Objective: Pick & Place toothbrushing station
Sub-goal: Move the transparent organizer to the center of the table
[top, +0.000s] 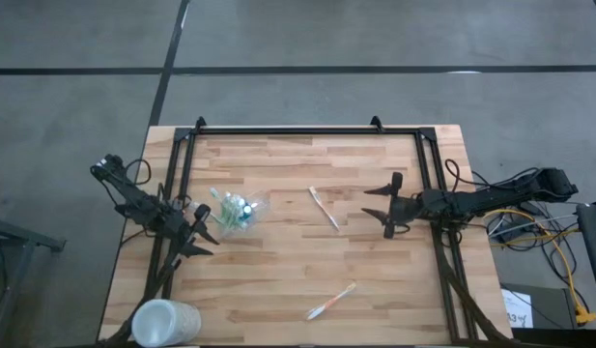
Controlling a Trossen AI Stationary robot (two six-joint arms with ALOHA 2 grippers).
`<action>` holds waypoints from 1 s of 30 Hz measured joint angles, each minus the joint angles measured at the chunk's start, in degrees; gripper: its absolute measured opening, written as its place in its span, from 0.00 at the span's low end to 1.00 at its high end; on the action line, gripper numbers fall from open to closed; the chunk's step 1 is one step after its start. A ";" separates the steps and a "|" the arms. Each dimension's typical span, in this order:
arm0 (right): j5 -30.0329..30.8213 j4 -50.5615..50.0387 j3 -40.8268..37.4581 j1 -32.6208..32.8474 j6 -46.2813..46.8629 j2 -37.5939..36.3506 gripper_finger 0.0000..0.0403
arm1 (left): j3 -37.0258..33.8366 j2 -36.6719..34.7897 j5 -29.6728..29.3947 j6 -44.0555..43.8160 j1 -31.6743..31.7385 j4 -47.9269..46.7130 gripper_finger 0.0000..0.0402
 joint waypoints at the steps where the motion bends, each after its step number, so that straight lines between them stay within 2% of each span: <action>1: -0.03 0.04 0.00 0.01 -1.03 -0.01 0.61 | 0.00 0.00 0.00 0.00 0.00 -0.02 0.34; 8: -0.34 0.02 0.00 0.01 0.47 -0.01 0.61 | 0.17 0.00 0.01 0.00 0.00 -0.11 0.34; 11: -0.54 0.62 -0.02 0.06 5.09 0.01 0.61 | 0.17 0.00 0.02 0.00 0.02 0.07 0.34; 16: -2.14 8.40 0.74 0.06 19.55 0.07 0.61 | 0.20 0.00 0.00 0.00 0.02 0.26 0.34; 19: 0.74 1.97 5.56 0.03 24.26 0.56 0.61 | 0.20 0.00 0.00 0.01 0.02 0.26 0.34; 24: 2.01 -22.56 19.63 -0.39 31.32 6.95 0.61 | 0.22 0.00 -0.02 0.02 0.02 0.24 0.34; 30: 2.65 -25.21 34.27 -4.34 40.65 21.20 0.61 | 0.24 0.00 -0.02 0.02 0.02 0.26 0.34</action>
